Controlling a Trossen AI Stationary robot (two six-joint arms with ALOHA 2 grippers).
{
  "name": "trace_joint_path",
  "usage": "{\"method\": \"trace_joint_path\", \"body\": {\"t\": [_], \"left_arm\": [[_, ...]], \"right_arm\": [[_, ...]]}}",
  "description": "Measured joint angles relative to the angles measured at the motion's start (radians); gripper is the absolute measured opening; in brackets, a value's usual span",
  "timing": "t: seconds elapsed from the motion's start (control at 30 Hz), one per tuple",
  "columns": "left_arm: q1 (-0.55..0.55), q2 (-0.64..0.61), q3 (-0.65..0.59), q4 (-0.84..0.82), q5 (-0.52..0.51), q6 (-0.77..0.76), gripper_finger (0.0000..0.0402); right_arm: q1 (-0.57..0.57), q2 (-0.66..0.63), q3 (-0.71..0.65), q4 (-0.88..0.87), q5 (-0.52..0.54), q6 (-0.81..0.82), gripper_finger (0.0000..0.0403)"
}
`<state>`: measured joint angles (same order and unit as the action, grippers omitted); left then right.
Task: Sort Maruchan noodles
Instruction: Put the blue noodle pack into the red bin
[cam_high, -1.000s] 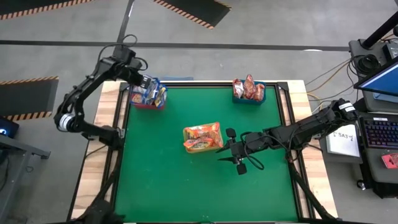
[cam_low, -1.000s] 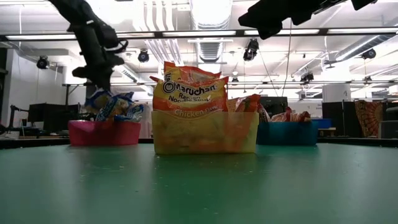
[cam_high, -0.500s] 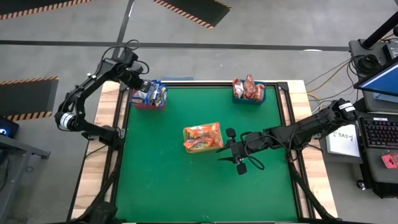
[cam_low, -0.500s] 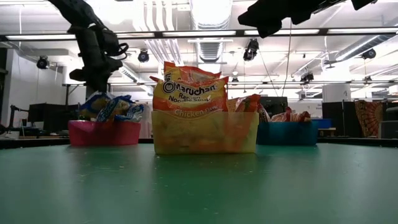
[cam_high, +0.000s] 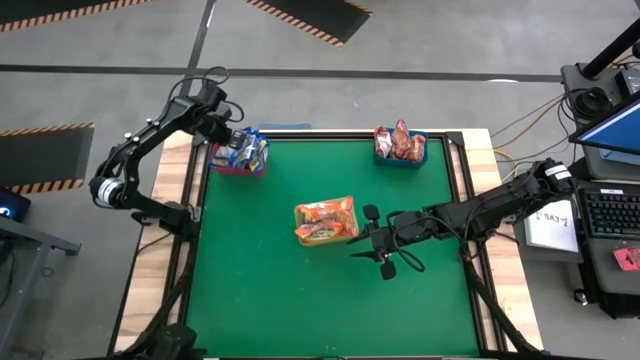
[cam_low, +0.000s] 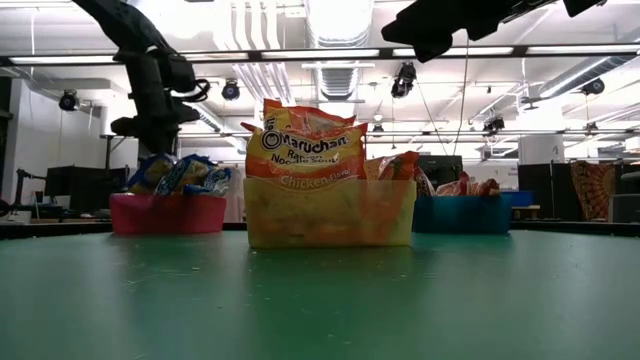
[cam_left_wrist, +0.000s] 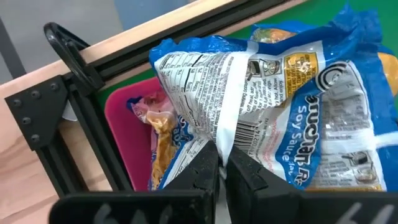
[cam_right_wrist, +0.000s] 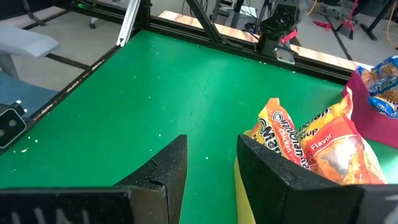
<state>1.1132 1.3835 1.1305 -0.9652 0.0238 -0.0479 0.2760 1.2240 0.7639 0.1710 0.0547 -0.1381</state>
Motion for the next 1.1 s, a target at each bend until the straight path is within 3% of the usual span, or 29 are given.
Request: {"method": "trace_joint_path", "body": {"t": [0.3, 0.77, 0.9, 1.1], "left_arm": [[-0.007, 0.001, 0.000, 0.007, -0.012, -0.022, 0.0010], [-0.007, -0.004, 0.030, -0.040, -0.004, 0.039, 0.0136], [-0.007, -0.005, 0.100, -0.100, -0.013, 0.059, 0.0137], [-0.006, -0.006, 0.113, -0.034, -0.094, 0.048, 0.0105]], "right_arm": [[0.000, 0.000, 0.000, 0.000, 0.000, -0.002, 0.0130], [0.000, 0.000, 0.000, 0.000, 0.000, -0.002, 0.0130], [0.000, 0.000, 0.000, 0.000, 0.000, -0.003, 0.0130], [0.000, 0.000, 0.000, 0.000, 0.000, 0.000, 0.0130]]}}
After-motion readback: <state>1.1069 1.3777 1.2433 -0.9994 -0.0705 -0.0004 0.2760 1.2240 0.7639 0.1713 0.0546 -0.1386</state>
